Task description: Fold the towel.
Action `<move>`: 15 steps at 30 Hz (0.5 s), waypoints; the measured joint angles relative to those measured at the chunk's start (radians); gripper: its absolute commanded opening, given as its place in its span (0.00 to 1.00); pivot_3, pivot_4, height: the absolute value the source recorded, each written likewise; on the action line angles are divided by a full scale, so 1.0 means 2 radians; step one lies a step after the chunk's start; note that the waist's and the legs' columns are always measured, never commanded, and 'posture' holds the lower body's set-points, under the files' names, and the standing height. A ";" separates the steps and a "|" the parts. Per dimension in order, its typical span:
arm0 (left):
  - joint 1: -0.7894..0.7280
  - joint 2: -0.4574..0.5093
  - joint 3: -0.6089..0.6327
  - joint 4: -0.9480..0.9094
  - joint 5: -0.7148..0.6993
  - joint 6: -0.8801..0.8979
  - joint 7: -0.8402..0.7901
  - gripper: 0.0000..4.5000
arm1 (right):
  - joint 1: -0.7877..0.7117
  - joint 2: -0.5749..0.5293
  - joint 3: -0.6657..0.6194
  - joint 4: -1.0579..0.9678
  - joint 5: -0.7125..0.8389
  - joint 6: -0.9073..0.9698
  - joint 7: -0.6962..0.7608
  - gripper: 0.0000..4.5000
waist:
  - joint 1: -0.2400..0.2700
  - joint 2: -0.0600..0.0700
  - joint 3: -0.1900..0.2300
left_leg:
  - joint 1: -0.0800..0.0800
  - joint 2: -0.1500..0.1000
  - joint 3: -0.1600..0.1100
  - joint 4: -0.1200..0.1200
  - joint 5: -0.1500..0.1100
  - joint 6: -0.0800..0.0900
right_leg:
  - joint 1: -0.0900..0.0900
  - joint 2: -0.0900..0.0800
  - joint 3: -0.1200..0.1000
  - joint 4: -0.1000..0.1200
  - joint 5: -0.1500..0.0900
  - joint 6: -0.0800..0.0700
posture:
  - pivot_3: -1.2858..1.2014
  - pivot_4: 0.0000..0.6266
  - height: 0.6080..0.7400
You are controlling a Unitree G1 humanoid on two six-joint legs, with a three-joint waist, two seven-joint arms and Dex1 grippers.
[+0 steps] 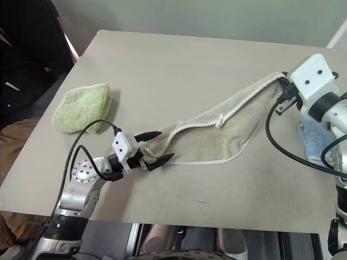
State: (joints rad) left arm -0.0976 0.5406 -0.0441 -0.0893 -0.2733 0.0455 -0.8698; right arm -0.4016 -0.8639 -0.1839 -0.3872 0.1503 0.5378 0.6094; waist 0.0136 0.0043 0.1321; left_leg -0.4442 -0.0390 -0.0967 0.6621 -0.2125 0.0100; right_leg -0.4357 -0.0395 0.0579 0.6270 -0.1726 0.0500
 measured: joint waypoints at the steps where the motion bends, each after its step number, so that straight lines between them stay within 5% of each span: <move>1: 0.001 0.001 -0.001 0.001 0.006 0.001 0.002 1.00 | 0.001 0.000 0.000 -0.001 -0.001 0.000 0.000 0.00 | 0.000 0.000 0.000 | 0.000 0.000 0.000 0.000 0.000 -0.001 | 0.000 0.000 0.000 0.000 0.000 0.000 | 0.52 0.24 1.00; 15: -0.030 0.009 -0.007 0.053 0.059 -0.019 0.024 1.00 | 0.006 0.000 0.005 -0.003 -0.018 -0.008 -0.005 0.00 | 0.000 0.000 0.000 | 0.000 0.000 0.000 0.000 0.000 -0.001 | 0.000 0.000 0.000 0.000 0.001 0.000 | 0.52 0.24 1.00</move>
State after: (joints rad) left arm -0.1585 0.5583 -0.0588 0.0168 -0.1556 0.0071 -0.8208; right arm -0.3893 -0.8638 -0.1732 -0.3940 0.1133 0.5208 0.6003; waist 0.0136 0.0044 0.1320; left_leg -0.4435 -0.0390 -0.0967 0.6626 -0.2124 0.0073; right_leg -0.4353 -0.0395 0.0579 0.6279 -0.1709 0.0494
